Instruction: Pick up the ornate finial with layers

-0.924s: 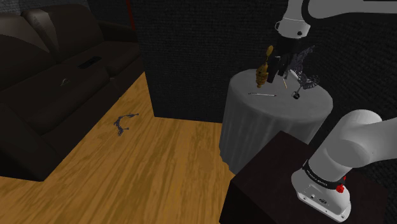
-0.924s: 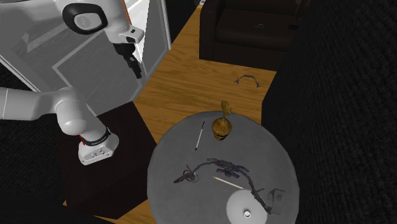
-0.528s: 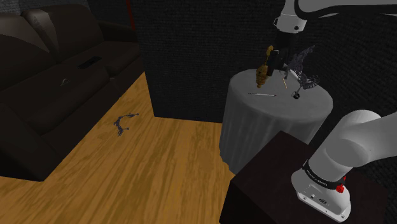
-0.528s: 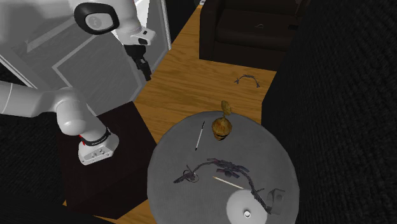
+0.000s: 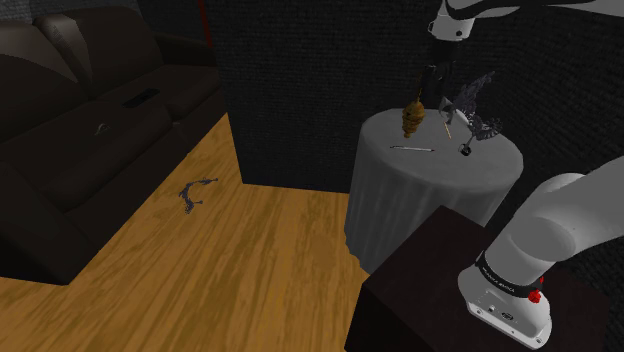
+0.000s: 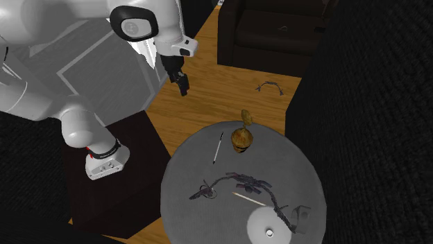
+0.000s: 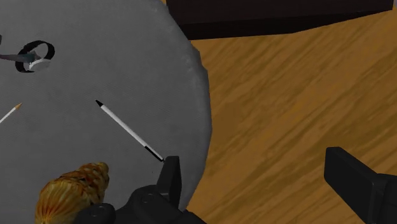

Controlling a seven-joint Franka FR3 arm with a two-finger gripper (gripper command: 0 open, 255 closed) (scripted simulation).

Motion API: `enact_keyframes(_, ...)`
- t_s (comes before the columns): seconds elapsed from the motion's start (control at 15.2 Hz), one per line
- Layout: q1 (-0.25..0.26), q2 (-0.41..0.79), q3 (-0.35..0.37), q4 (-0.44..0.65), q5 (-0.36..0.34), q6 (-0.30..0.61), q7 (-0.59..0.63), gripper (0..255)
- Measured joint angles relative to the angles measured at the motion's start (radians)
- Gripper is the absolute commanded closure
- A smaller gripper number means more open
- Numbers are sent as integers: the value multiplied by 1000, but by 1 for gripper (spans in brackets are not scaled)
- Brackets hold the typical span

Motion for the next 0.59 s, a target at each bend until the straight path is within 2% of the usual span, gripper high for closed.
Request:
enact_keyframes(0.26, -13, 134, -63, 120, 2, 7, -81, 0)
enact_keyframes(0.59, -34, 323, -134, 324, 36, -23, -188, 0)
